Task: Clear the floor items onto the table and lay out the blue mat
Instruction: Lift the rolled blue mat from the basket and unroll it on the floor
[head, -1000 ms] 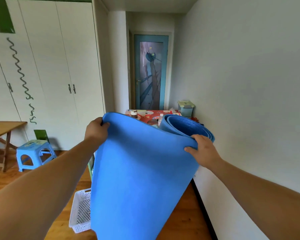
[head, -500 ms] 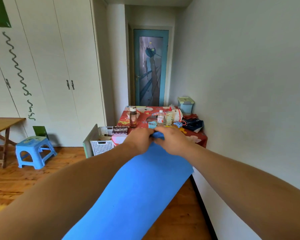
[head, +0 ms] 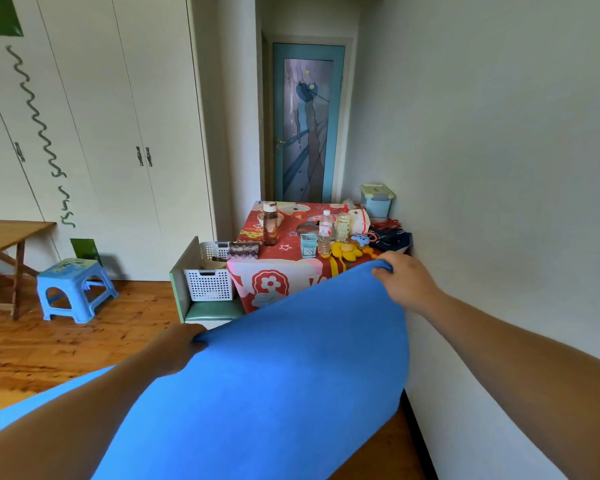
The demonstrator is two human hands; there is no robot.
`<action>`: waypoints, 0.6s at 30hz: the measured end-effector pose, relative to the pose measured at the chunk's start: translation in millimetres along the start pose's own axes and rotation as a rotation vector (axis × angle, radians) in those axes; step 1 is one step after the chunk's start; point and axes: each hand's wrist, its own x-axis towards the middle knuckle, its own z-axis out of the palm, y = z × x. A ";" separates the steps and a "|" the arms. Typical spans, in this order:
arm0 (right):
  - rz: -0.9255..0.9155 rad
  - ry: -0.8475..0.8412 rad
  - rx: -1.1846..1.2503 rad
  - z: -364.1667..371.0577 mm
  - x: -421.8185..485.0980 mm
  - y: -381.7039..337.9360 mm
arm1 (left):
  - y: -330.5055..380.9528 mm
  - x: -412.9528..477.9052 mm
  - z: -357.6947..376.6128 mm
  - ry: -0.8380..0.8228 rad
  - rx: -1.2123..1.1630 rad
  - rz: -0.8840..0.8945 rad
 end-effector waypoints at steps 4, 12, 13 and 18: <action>0.091 -0.189 -0.236 -13.2 -2.1 5.6 | 13.2 -1.6 1.4 0.025 0.102 0.087; -0.293 -0.506 -0.920 10.9 -30.2 -31.4 | 121.4 9.5 -2.7 0.029 0.074 0.394; -0.303 -0.517 -0.912 15.2 -34.1 -28.3 | 132.1 9.7 -3.2 0.032 0.068 0.423; -0.204 -0.491 -0.773 12.4 -45.7 2.7 | 137.1 5.8 7.9 -0.015 0.024 0.474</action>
